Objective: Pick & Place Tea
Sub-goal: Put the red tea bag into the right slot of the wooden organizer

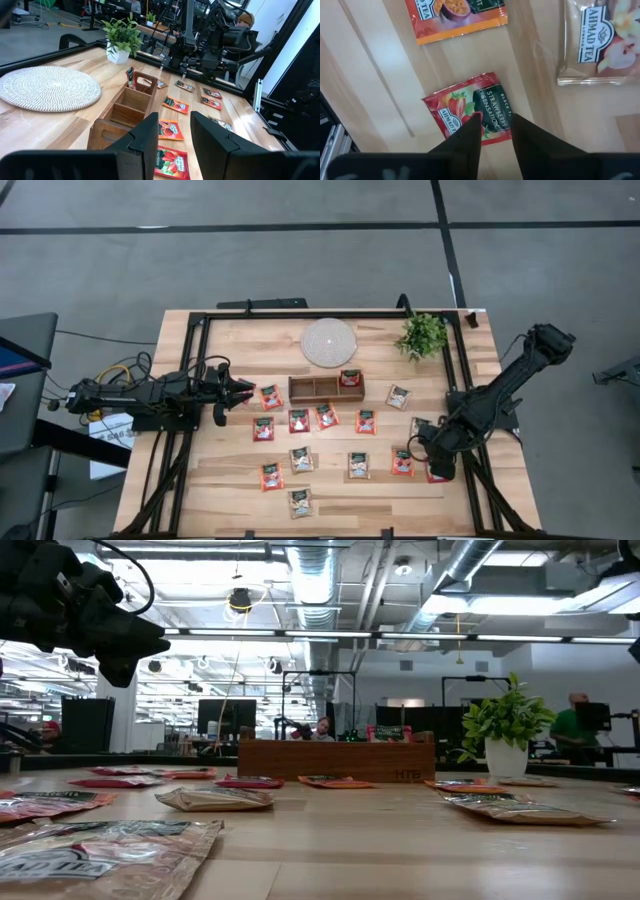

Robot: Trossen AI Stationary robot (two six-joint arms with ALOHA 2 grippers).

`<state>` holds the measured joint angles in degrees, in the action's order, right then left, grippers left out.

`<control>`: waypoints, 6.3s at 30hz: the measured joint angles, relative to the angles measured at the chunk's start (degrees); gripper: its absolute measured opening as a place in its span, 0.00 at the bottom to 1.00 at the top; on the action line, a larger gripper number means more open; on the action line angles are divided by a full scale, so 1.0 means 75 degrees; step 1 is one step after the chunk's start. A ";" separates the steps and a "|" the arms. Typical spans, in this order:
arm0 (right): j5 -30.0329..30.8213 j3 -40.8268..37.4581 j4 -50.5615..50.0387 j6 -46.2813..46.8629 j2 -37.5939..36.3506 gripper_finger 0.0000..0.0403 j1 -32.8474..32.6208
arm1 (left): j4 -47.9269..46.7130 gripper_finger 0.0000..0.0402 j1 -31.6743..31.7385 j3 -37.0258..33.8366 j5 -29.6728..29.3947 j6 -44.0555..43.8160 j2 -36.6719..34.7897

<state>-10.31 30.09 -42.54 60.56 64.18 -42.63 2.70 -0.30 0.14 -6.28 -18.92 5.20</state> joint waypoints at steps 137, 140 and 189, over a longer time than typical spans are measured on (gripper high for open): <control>0.0522 -0.0050 -0.0397 -0.1156 0.1723 0.23 0.0483 | -0.0052 0.26 0.0000 0.0000 0.0003 0.0003 0.0001; 0.0615 -0.0050 -0.0388 -0.0960 0.1722 0.23 0.0300 | -0.0055 0.26 0.0002 0.0000 0.0000 0.0003 0.0001; -0.0352 -0.0073 -0.0213 0.0519 0.1741 0.00 0.0163 | -0.0061 0.26 0.0000 0.0000 0.0000 0.0449 0.0001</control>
<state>-12.95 29.54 -44.13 64.45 77.23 -41.41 2.24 -0.30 0.14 -6.28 -15.55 5.21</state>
